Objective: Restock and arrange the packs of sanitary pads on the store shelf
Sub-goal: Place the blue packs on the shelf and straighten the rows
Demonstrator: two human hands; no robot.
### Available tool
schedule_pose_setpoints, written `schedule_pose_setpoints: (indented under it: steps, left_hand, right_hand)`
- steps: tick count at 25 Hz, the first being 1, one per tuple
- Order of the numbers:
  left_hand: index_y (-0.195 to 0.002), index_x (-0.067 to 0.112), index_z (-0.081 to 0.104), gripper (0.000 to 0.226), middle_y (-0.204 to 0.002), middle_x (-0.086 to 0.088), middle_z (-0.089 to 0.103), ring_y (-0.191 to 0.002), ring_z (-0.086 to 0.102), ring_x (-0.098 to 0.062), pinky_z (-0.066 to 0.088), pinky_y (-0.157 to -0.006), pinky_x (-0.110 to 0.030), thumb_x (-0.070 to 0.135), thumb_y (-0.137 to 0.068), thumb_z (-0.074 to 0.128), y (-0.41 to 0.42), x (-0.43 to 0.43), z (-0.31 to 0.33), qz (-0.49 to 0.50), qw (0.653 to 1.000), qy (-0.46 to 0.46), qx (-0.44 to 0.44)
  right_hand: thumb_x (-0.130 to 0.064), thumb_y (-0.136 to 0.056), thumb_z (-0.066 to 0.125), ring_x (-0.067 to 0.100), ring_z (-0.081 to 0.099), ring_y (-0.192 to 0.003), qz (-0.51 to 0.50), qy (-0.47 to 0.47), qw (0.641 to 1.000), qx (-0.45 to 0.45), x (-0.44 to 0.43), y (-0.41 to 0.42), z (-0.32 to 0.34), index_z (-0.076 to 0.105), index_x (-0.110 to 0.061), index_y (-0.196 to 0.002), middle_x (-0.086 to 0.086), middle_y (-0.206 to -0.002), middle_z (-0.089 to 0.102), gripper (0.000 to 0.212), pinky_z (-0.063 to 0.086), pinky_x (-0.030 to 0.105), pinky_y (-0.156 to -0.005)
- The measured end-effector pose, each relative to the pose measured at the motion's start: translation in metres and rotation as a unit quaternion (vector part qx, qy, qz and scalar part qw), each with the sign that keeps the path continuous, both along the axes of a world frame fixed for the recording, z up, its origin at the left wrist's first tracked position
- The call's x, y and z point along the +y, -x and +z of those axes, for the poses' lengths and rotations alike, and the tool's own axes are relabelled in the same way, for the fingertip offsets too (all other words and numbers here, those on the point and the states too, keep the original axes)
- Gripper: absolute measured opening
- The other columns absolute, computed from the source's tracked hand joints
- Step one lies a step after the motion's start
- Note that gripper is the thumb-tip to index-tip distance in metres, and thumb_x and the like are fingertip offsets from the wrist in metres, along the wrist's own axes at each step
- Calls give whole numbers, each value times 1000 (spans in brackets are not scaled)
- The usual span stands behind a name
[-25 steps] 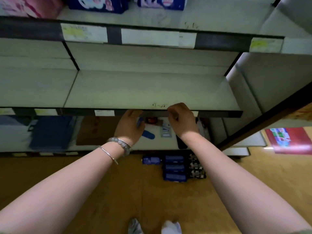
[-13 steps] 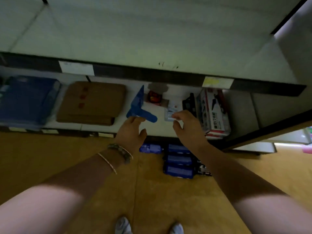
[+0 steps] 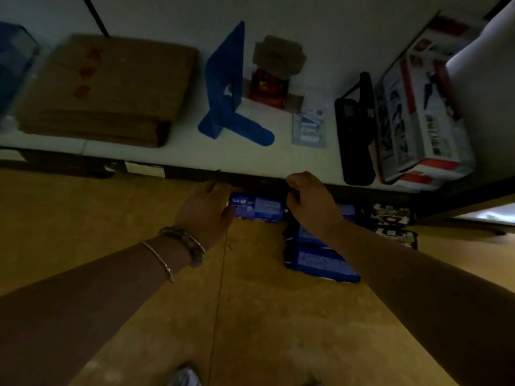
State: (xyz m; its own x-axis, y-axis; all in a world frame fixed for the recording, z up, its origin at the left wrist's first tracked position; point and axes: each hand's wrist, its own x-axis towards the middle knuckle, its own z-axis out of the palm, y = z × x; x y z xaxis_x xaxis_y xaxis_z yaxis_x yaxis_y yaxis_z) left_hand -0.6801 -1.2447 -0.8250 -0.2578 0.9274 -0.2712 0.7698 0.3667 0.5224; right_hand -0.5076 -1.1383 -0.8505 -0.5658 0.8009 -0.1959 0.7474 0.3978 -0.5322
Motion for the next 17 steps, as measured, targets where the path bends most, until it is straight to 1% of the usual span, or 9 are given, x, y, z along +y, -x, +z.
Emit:
schedule_pose_setpoints:
  steps: [3,5,9,11,14,17]
  left_hand:
    - [-133,10,45,42,-136,-11,43,-116,49,-28,37,-94,-28,13,-92,52,8,1,-38,11,1000,7,1]
    - [-132,9,46,41,-137,-11,42,-118,48,-28,38,-94,-29,12,-91,53,14,3,-58,21,1000,4,0]
    - [-135,11,43,44,-139,-8,39,-122,46,-25,40,-94,-31,15,-92,53,18,2,-88,29,999,28,0]
    - [-135,13,42,45,-140,-7,38,-122,46,-24,41,-92,-30,16,-92,53,19,1,-97,25,999,34,-5]
    - [-136,13,41,46,-141,-6,37,-122,46,-23,40,-91,-27,17,-92,53,23,4,-103,34,999,29,-13]
    - [-137,13,39,47,-140,-5,38,-124,44,-20,38,-93,-24,18,-92,52,26,7,-102,36,999,27,-12]
  right_hand:
    - [-17,-94,53,31,43,-124,19,9,998,-66,7,3,-50,39,0,-137,19,-135,45,49,33,32,-103]
    - [-26,-94,53,30,36,-130,39,17,992,-120,11,7,-77,28,-3,-143,17,-143,36,60,31,34,-107]
    - [-35,-92,55,29,32,-133,98,36,971,-213,11,24,-119,18,-9,-147,13,-149,26,72,29,35,-107]
    - [-34,-92,54,30,29,-134,119,29,962,-246,8,35,-133,12,-10,-148,14,-151,22,74,25,38,-109]
    - [-29,-95,47,33,24,-135,146,-4,942,-304,2,45,-149,3,-8,-149,17,-151,18,73,20,39,-110]
    - [-21,-96,43,33,27,-133,148,-27,933,-327,4,51,-158,9,-4,-147,18,-149,19,63,22,38,-108]
